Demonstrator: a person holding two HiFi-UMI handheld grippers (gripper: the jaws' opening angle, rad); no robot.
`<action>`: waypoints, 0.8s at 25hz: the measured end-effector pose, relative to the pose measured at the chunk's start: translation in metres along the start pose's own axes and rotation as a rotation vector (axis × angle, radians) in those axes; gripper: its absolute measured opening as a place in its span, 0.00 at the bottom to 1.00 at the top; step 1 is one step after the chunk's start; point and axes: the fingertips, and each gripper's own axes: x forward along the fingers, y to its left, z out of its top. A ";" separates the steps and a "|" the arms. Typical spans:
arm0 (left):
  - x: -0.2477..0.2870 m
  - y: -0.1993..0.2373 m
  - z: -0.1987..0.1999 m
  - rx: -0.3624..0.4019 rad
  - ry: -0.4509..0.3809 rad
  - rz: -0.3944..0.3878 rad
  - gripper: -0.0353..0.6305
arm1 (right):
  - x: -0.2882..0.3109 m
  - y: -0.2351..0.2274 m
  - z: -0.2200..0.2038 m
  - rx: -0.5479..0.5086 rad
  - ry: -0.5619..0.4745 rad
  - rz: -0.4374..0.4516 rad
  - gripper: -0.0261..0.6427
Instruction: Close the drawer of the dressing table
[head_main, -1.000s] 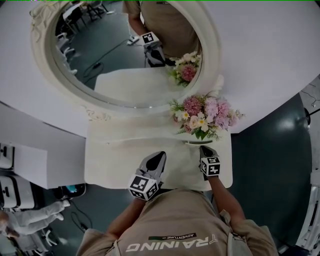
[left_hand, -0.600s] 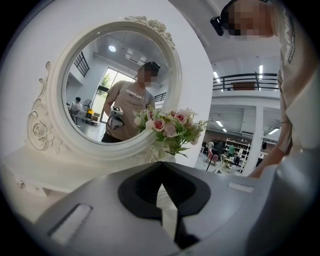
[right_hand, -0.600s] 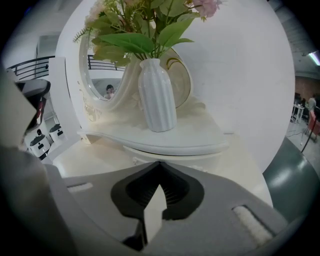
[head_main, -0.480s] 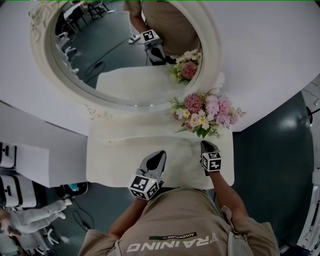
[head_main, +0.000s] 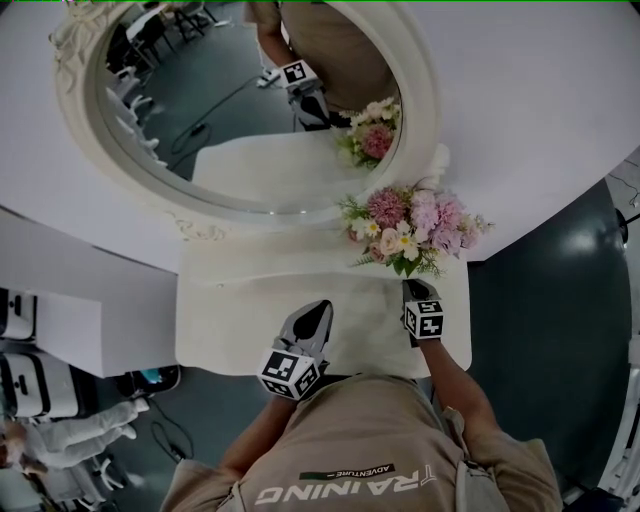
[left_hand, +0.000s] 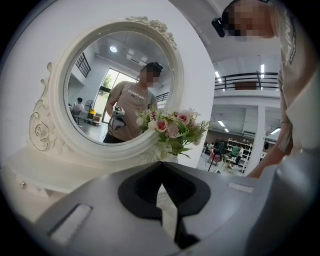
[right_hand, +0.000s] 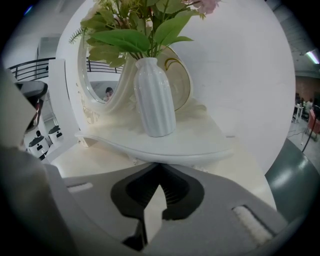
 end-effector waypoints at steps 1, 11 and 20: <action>0.001 0.000 0.000 0.000 0.001 0.000 0.07 | 0.000 0.000 0.000 0.000 -0.001 0.003 0.04; 0.003 -0.002 -0.002 -0.005 0.003 -0.003 0.07 | -0.015 0.005 -0.008 -0.048 0.025 0.046 0.04; -0.003 -0.004 -0.016 -0.012 0.022 -0.009 0.07 | -0.067 -0.002 -0.047 0.003 0.041 0.018 0.04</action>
